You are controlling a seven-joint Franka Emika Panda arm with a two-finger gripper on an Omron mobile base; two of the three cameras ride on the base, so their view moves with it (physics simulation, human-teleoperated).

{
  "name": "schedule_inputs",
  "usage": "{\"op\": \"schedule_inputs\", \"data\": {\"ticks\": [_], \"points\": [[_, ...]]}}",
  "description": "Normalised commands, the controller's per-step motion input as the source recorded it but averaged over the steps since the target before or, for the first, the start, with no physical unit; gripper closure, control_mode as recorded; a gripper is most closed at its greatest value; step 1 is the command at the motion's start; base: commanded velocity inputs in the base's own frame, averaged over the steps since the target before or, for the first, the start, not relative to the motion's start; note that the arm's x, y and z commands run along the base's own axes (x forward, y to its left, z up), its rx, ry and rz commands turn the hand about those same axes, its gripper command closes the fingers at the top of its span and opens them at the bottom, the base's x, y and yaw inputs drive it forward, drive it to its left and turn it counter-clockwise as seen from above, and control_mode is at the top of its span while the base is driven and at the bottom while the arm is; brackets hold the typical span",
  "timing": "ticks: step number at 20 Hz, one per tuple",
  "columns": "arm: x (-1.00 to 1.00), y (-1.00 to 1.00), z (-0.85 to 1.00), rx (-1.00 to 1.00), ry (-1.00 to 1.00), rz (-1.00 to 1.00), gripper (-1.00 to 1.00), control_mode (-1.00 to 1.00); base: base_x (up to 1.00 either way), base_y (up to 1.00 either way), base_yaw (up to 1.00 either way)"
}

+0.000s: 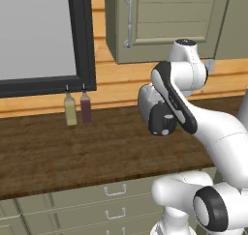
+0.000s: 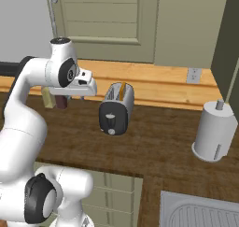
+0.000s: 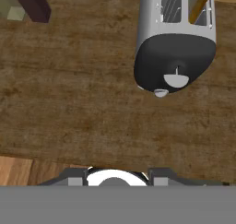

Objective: Start the toaster. Once the lever pops up, take the bread to the plate on the dining counter.

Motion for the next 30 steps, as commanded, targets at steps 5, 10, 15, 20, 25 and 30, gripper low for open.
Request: {"op": "schedule_inputs", "data": {"ticks": [5, 10, 15, 20, 25, 30], "points": [[-0.03, -0.25, -0.10, 0.02, 0.00, -0.02, -1.00, -1.00, 0.00, 0.00, 0.00], [0.01, -0.71, -0.47, 0.07, 0.00, 0.00, -1.00, -1.00, 0.00, 0.00, 0.00], [0.11, -0.30, -0.43, 0.01, 0.00, 0.00, 1.00, -1.00, 0.00, 0.00, 0.00], [0.20, -0.13, -0.27, 0.00, -0.01, 0.00, 1.00, -1.00, 0.00, 0.00, 0.00], [0.29, -0.02, -0.23, 0.00, -0.09, 0.00, 1.00, -1.00, 0.00, 0.00, 0.00], [0.35, -0.03, -0.26, -0.01, -0.12, 0.00, 1.00, -1.00, 0.00, 0.00, 0.00]]}}
